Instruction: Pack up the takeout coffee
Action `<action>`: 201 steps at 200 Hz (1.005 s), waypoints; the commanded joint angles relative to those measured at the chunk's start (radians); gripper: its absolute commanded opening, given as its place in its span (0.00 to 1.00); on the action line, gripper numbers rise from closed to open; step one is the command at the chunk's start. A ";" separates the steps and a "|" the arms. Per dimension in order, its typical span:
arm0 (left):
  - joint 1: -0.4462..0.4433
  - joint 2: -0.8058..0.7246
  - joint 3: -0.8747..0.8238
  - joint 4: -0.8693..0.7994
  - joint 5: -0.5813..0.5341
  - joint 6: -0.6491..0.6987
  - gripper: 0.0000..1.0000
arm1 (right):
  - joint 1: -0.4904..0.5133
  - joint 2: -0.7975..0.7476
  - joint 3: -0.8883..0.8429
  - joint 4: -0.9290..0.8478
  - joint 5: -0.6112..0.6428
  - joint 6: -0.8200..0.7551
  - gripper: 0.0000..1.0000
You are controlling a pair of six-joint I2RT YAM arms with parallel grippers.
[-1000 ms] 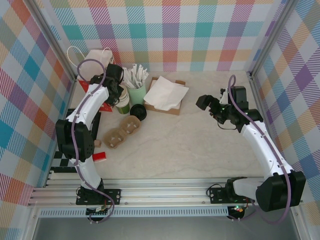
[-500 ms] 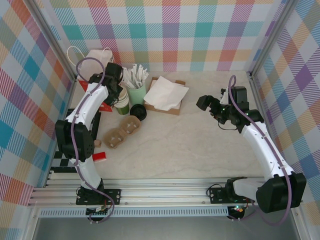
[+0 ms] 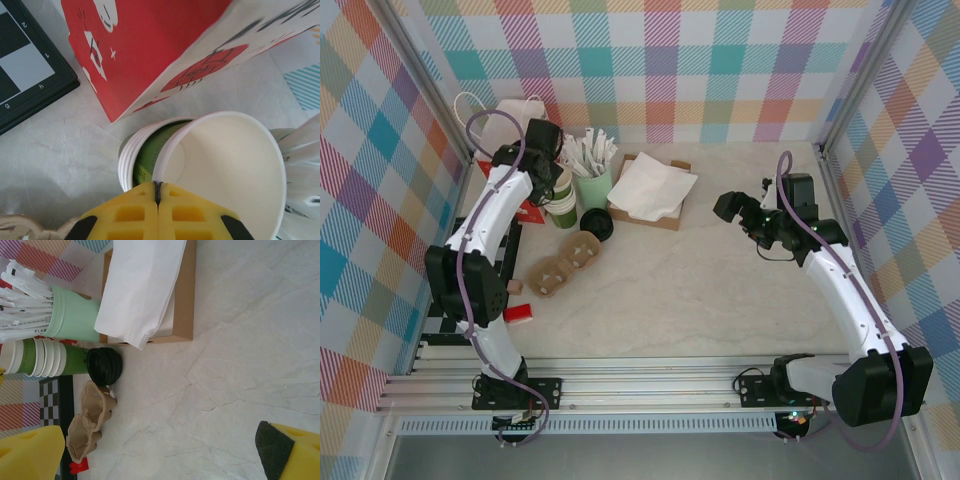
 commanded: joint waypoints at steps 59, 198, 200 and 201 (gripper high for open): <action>0.039 -0.163 0.036 0.019 0.019 0.068 0.00 | 0.006 -0.023 0.039 -0.021 0.017 -0.022 1.00; -0.309 -0.418 -0.223 0.055 0.411 0.518 0.00 | 0.007 0.006 0.050 -0.059 -0.045 -0.083 1.00; -0.316 -0.412 -0.230 0.062 0.411 0.518 0.00 | 0.007 0.006 0.049 -0.060 -0.045 -0.084 1.00; -0.322 -0.411 -0.234 0.066 0.409 0.518 0.00 | 0.007 0.006 0.048 -0.062 -0.045 -0.084 1.00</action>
